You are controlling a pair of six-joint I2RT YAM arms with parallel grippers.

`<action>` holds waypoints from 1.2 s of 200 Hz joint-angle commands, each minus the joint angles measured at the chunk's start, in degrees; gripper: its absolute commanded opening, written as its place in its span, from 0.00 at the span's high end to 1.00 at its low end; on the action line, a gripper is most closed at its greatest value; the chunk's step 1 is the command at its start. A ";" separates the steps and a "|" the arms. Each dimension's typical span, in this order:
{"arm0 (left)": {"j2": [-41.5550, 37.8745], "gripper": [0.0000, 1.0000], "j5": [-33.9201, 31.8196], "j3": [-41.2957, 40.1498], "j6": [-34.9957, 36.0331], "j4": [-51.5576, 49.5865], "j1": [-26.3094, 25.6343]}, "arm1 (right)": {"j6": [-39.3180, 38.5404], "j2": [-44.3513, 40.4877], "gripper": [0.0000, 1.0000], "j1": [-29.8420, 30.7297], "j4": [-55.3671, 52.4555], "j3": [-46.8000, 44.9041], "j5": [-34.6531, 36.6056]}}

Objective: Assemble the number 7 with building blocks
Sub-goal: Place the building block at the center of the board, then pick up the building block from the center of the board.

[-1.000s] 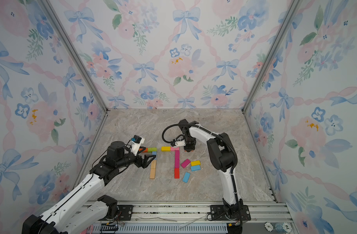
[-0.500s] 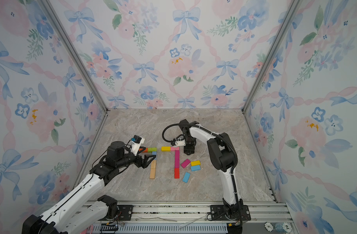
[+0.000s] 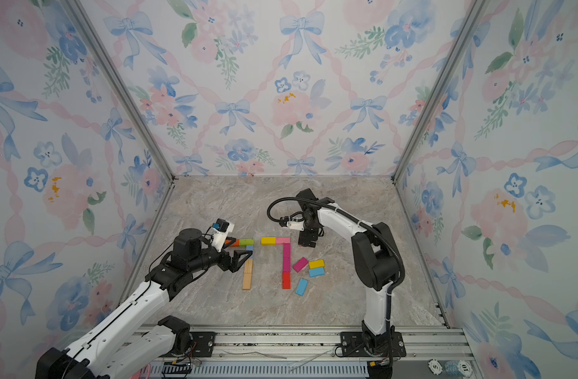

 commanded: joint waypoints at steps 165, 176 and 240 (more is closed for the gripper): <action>-4.32 0.02 -2.14 -2.50 -0.94 2.20 0.41 | 95.38 -41.54 0.04 -0.58 -2.18 -27.18 -8.41; -4.26 0.02 -2.08 -2.52 -0.96 2.18 0.37 | 96.63 -41.01 0.05 1.35 -1.54 -28.20 -8.33; -4.15 0.02 0.12 -2.52 -0.49 2.15 0.34 | 102.10 -34.32 0.07 9.92 -6.57 -23.26 0.55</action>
